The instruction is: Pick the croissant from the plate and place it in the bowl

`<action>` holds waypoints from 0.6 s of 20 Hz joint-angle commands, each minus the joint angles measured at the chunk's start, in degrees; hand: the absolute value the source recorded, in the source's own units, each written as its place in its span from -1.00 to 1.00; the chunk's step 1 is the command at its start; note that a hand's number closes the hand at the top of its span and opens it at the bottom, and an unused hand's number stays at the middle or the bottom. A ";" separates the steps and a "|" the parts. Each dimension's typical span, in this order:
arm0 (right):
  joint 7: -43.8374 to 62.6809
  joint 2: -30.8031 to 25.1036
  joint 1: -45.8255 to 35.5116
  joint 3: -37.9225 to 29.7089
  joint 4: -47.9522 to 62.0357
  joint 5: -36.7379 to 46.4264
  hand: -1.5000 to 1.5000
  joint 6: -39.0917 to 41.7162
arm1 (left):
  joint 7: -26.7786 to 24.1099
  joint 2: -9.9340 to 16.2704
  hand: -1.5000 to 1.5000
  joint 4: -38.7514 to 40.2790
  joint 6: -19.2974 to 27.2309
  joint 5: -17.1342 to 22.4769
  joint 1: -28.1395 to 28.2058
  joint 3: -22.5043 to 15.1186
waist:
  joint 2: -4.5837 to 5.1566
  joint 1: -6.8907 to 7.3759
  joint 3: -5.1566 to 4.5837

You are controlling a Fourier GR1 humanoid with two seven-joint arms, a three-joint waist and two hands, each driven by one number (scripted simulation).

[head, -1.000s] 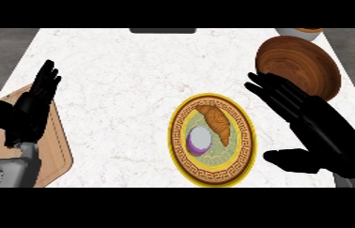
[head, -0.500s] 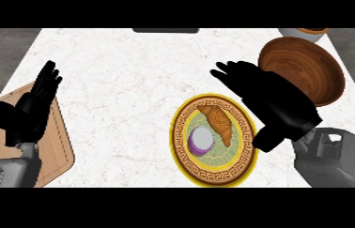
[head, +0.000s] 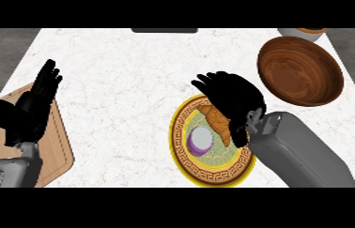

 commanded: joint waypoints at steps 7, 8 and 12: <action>1.72 4.85 1.90 4.08 7.44 9.23 -1.00 3.06 | 0.76 -0.79 0.00 -1.17 -1.62 -0.17 0.69 1.67 | -0.09 -0.50 0.04; -3.82 1.83 -0.48 4.04 10.17 10.34 -1.00 2.16 | 1.79 -0.93 0.00 -4.62 -0.74 -1.58 2.90 0.68 | -0.07 -0.21 0.05; -8.36 1.77 1.08 7.20 10.84 16.60 -1.00 -9.26 | 2.68 -2.47 0.00 -2.18 -0.04 -2.19 -0.61 -0.08 | -0.01 -0.34 0.07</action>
